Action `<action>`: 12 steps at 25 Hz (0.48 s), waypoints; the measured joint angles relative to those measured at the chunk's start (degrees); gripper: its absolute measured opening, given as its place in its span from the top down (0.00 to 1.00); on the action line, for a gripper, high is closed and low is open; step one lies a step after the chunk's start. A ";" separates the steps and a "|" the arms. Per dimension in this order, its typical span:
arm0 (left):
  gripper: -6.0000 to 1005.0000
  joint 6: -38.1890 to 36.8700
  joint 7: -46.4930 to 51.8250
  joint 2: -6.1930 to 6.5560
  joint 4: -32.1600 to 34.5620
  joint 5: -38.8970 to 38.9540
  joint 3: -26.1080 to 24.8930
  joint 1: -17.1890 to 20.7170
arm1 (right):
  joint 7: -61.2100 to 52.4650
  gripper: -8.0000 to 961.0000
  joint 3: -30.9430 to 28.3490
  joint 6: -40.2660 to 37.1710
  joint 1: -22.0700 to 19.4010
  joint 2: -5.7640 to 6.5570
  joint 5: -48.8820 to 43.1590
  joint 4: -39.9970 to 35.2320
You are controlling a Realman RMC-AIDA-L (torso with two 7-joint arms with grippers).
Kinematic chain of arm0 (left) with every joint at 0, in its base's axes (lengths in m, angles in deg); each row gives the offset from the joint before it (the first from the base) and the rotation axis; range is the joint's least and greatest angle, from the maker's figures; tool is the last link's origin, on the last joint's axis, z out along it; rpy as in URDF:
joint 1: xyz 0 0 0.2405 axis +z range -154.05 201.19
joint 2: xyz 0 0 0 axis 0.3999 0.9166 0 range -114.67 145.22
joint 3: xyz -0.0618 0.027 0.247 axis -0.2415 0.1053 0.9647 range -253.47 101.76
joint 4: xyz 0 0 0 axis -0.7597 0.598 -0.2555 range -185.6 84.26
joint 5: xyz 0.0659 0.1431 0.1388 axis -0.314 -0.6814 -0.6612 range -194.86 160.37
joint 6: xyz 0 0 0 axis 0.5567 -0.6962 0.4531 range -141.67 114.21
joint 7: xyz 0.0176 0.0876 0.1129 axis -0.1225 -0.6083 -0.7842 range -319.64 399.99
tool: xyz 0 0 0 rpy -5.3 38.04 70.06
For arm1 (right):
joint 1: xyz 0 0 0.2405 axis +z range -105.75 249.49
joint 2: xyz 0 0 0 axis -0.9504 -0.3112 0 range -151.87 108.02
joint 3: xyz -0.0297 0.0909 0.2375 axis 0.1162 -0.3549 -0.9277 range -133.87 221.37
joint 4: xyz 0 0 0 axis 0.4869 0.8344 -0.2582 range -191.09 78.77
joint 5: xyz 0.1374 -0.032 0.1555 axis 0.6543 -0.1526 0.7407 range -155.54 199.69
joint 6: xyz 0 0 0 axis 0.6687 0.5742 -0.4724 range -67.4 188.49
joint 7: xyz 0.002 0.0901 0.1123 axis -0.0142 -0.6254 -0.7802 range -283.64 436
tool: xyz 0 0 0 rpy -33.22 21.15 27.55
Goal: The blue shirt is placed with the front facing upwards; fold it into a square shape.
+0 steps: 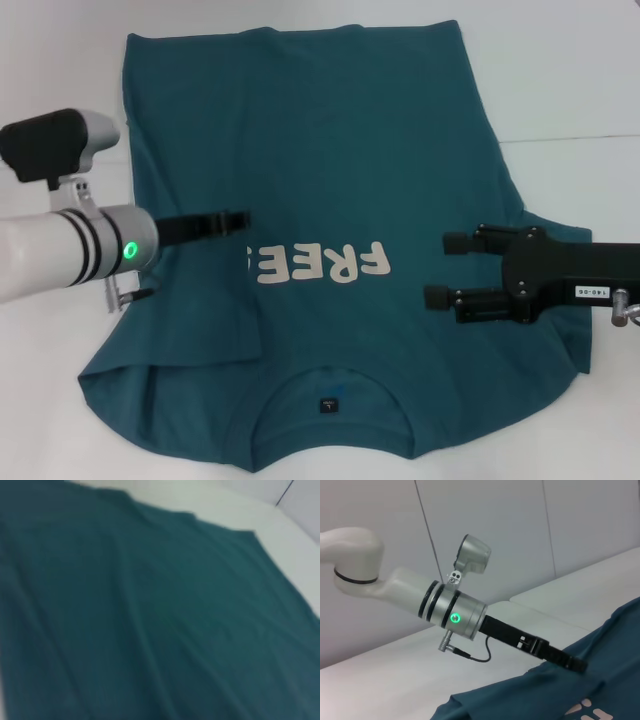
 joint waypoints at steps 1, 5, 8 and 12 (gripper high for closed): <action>0.36 0.36 -1.01 0.00 -0.21 1.17 -0.02 -0.29 | -0.27 0.02 -0.05 0.00 0.00 0.01 0.08 0.00; 0.35 -1.03 -4.47 -0.02 1.10 4.51 -0.06 -0.15 | -2.58 0.02 -2.22 -0.01 -0.02 0.15 0.23 0.00; 0.34 -7.45 -6.84 0.25 5.38 5.22 -0.21 2.05 | -6.18 0.02 -6.30 -0.13 -0.11 0.44 0.30 -0.63; 0.33 -19.76 -10.19 0.32 14.21 5.37 -0.21 7.28 | -13.27 0.02 -12.13 -3.35 -0.93 1.80 0.37 -4.03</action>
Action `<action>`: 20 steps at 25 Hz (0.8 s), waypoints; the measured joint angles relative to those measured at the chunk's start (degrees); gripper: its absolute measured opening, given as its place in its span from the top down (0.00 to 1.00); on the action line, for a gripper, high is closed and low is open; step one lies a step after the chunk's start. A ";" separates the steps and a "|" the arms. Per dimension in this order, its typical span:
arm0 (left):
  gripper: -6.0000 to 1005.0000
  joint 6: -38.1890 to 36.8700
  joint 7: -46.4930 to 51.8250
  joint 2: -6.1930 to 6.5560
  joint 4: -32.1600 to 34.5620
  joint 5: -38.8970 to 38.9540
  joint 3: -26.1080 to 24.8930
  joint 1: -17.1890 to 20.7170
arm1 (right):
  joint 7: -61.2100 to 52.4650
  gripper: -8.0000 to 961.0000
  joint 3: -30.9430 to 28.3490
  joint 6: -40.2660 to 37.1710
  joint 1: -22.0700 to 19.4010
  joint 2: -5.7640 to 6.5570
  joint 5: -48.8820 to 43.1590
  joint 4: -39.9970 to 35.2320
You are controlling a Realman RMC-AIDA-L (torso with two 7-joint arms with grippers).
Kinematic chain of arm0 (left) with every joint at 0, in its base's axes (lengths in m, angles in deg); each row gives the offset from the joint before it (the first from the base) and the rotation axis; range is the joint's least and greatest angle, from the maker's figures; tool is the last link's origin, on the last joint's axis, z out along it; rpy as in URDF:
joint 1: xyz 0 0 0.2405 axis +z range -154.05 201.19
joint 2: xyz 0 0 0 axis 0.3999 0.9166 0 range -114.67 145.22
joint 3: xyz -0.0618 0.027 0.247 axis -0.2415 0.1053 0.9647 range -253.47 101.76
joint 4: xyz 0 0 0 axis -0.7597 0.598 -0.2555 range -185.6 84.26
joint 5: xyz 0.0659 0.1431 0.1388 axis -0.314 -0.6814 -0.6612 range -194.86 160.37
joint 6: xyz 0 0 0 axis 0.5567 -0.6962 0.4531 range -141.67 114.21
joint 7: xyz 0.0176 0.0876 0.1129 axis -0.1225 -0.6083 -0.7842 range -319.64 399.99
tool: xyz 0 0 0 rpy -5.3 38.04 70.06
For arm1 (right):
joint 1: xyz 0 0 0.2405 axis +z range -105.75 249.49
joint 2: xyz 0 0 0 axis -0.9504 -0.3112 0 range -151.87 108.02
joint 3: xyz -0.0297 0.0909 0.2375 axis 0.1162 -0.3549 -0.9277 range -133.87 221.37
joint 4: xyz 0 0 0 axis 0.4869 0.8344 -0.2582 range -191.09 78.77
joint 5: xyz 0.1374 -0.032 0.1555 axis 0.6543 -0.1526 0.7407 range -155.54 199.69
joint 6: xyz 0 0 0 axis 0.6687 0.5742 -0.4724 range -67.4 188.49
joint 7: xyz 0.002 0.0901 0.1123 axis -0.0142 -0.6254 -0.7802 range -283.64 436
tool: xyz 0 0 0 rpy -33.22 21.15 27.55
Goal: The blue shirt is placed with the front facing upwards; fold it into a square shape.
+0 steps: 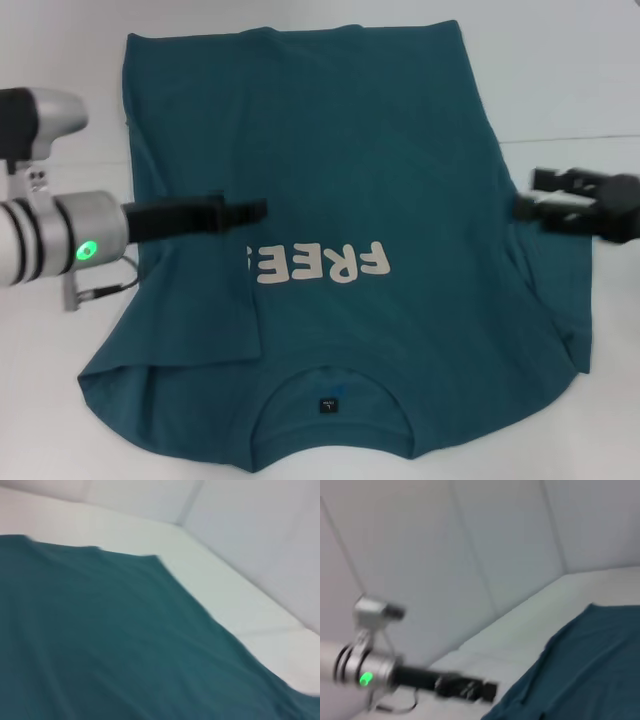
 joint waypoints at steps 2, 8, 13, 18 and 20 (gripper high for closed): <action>0.33 -5.11 -2.16 -0.18 3.97 0.35 0.28 2.96 | -6.17 0.02 -3.13 -2.90 -0.35 1.06 0.00 -2.41; 0.29 -13.92 -11.62 -0.28 7.86 4.01 1.06 9.13 | -36.53 0.02 -6.40 -4.08 -1.88 6.17 -4.12 -7.08; 0.13 -14.31 -17.39 -0.45 7.06 4.03 1.06 10.38 | -48.56 0.02 -8.47 -2.62 -1.66 8.22 -14.78 -7.79; 0.08 -14.09 -18.59 -0.25 4.75 3.88 1.04 9.48 | -53.83 0.02 -8.76 -2.55 0.65 9.32 -23.53 -7.89; 0.08 -13.79 -18.97 -0.19 3.97 3.81 1.04 9.03 | -54.68 0.02 -8.65 -1.95 1.40 9.12 -25.32 -7.41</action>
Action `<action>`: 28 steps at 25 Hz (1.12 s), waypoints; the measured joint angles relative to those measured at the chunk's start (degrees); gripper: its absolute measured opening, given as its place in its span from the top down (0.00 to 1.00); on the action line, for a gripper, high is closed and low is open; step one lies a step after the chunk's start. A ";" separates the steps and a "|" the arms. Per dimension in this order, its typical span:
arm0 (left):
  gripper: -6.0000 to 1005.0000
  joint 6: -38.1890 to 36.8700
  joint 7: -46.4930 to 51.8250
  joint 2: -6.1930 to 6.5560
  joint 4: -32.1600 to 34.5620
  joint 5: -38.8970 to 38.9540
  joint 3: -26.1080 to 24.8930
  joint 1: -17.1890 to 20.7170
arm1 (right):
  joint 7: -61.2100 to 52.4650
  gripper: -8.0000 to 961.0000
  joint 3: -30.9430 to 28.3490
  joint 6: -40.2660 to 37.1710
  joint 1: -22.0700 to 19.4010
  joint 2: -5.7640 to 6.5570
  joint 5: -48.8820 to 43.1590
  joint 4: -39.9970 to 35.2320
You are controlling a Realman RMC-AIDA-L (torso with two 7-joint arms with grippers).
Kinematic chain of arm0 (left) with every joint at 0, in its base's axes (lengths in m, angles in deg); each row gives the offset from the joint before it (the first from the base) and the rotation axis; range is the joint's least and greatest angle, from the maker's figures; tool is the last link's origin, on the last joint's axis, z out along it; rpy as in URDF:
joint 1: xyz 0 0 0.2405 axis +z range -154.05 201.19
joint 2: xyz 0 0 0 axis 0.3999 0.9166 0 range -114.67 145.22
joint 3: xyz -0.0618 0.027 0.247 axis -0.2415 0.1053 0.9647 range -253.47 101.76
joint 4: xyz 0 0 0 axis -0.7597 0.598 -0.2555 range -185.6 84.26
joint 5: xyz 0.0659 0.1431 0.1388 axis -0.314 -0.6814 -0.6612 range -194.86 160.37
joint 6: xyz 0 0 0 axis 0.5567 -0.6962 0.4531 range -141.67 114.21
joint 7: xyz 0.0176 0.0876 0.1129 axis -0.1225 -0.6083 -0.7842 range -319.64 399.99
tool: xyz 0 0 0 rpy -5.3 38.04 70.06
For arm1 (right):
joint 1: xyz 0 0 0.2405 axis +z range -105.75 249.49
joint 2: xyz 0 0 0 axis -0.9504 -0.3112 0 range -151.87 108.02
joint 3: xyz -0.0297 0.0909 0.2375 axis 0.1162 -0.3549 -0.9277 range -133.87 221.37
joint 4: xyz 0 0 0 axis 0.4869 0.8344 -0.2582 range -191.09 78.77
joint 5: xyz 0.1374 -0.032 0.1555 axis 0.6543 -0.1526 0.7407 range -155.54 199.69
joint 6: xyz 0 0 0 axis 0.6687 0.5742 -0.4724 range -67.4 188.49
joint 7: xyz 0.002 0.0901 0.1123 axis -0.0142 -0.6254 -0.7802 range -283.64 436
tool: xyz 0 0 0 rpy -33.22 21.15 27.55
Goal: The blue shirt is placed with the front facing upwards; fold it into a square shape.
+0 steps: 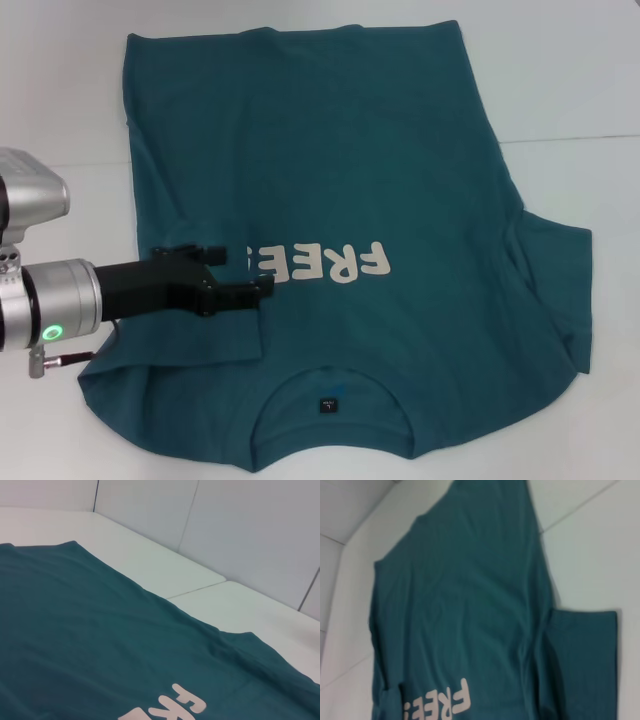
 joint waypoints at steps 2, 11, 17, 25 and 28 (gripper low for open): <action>0.08 0.59 -0.38 0.07 -0.64 -0.13 0.06 -0.32 | -0.25 0.02 0.64 1.27 0.70 -0.21 -1.53 1.29; 0.08 1.51 -1.48 -0.07 -1.46 -0.20 0.61 0.08 | 0.07 0.02 3.62 7.21 1.84 -0.54 -5.72 6.21; 0.08 1.51 -1.80 -0.12 -3.12 -0.20 0.61 0.17 | 1.79 0.02 5.27 13.59 2.73 0.29 -5.78 13.69; 0.08 1.53 -3.05 -0.19 -4.12 -0.20 0.61 0.18 | 1.80 0.02 7.62 17.71 4.03 0.00 -5.83 17.83; 0.08 1.52 -3.18 -0.22 -4.46 -0.19 0.61 0.25 | 1.86 0.02 8.61 19.08 4.35 -0.19 -5.78 19.40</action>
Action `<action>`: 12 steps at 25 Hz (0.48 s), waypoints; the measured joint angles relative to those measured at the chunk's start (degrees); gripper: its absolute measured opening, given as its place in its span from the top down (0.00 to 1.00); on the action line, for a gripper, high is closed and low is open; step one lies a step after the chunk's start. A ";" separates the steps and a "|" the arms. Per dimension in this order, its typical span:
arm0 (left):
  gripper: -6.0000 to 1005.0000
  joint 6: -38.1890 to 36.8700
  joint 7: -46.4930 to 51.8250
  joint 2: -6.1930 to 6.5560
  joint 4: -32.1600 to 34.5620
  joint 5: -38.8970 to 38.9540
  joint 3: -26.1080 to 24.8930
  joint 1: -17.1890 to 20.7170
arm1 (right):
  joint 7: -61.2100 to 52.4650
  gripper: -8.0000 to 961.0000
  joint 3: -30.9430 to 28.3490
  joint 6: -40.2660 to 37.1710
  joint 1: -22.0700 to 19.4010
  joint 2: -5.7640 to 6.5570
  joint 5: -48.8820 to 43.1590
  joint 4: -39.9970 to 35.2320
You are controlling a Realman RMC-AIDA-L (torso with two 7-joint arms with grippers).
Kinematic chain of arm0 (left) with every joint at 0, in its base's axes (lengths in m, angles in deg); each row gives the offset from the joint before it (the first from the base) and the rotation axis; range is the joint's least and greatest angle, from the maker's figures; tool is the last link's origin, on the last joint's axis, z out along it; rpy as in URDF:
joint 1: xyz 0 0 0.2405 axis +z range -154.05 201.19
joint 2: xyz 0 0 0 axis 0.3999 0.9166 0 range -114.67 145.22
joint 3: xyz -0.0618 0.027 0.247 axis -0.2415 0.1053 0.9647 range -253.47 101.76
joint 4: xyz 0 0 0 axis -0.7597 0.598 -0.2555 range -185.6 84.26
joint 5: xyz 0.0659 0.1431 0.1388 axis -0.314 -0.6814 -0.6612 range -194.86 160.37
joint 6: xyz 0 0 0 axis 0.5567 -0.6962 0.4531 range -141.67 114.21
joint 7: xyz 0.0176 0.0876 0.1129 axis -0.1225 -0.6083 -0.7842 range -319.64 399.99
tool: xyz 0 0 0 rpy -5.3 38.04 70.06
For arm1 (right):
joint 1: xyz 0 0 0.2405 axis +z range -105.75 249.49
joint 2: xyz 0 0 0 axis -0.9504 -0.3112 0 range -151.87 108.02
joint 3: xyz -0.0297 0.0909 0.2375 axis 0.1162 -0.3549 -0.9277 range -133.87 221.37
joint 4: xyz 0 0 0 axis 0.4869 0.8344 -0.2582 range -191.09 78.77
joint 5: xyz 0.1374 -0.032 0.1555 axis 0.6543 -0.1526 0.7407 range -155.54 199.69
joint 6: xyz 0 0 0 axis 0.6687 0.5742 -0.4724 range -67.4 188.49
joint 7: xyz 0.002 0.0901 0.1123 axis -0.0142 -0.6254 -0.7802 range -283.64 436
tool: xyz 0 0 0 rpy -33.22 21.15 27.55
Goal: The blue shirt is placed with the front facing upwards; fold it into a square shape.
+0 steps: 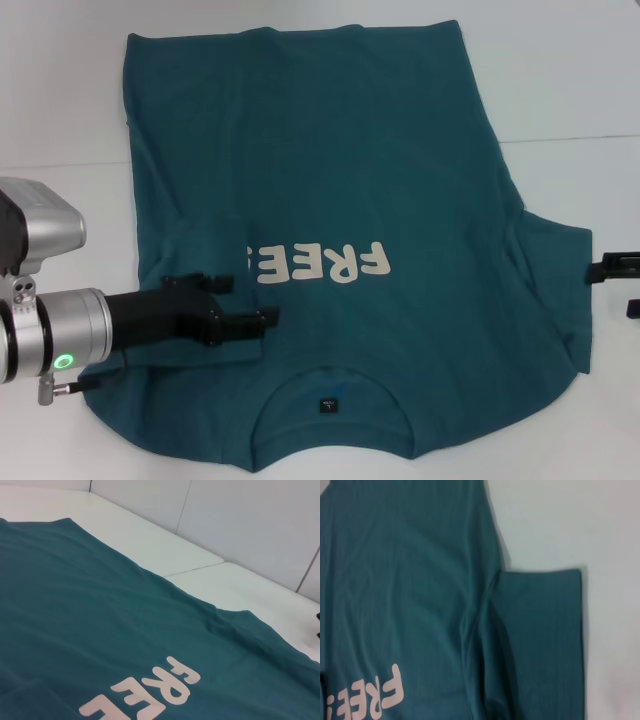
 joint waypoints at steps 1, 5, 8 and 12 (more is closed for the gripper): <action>0.08 0.06 -0.15 0.00 -0.20 0.06 0.00 0.00 | 0.20 0.02 0.22 0.54 0.08 -0.10 0.10 0.59; 0.08 0.59 -0.72 0.00 -0.93 0.40 0.00 -0.04 | 1.07 0.02 0.41 1.64 0.24 -0.38 0.26 2.23; 0.08 0.71 -0.76 0.05 -1.22 0.44 0.00 -0.22 | 1.38 0.02 0.38 2.01 0.30 -0.50 0.37 3.03; 0.08 0.78 -0.77 0.09 -1.24 0.44 0.00 -0.27 | 1.47 0.02 0.39 2.14 0.33 -0.77 0.39 3.22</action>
